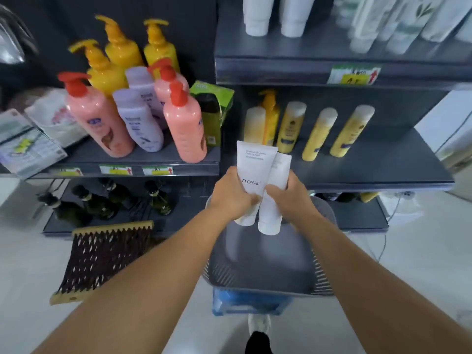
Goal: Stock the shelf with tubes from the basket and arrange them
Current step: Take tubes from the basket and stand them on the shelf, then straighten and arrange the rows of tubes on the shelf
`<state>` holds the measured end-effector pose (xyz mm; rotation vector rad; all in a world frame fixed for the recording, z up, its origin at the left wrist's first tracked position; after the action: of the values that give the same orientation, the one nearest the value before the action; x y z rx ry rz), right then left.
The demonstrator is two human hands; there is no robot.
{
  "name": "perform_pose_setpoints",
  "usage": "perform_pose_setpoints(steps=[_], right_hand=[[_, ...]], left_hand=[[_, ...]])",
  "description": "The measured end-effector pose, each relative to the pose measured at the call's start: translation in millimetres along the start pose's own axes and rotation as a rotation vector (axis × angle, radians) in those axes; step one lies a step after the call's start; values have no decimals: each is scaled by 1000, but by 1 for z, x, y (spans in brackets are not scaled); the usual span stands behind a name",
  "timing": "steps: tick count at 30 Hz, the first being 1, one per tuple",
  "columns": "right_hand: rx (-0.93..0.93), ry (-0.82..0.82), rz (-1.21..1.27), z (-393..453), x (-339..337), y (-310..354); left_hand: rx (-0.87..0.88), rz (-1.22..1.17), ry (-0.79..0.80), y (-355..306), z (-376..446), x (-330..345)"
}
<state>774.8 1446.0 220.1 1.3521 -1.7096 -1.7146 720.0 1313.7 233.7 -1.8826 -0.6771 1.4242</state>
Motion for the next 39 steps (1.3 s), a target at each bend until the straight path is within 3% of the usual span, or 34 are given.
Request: perform_pose_setpoints(steps=[6,18,25,39], right_hand=[[-166,-145,128,-5,-41,99],[-416,-230,308,11,-108,238],[-454,-274,339,75,-122,268],[-422,-89,327,171,-103,255]], left_hand=[[193,-65,-147,-81,-5,-70],[386,-178,-331,-198,16,-150],[346,-214,-367,-230,74,-151],[247,-191,-401,-223,148,-116]])
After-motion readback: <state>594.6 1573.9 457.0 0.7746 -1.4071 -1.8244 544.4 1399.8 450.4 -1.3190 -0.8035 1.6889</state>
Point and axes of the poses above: each hand's wrist, its own z-axis towards the middle knuckle, its own x-axis out of the palm, y = z × x, the point moved 4 cm from there along z, towards the middle knuckle, and after that the axes turned 10 degrees about -y, right-handed, at the moved point
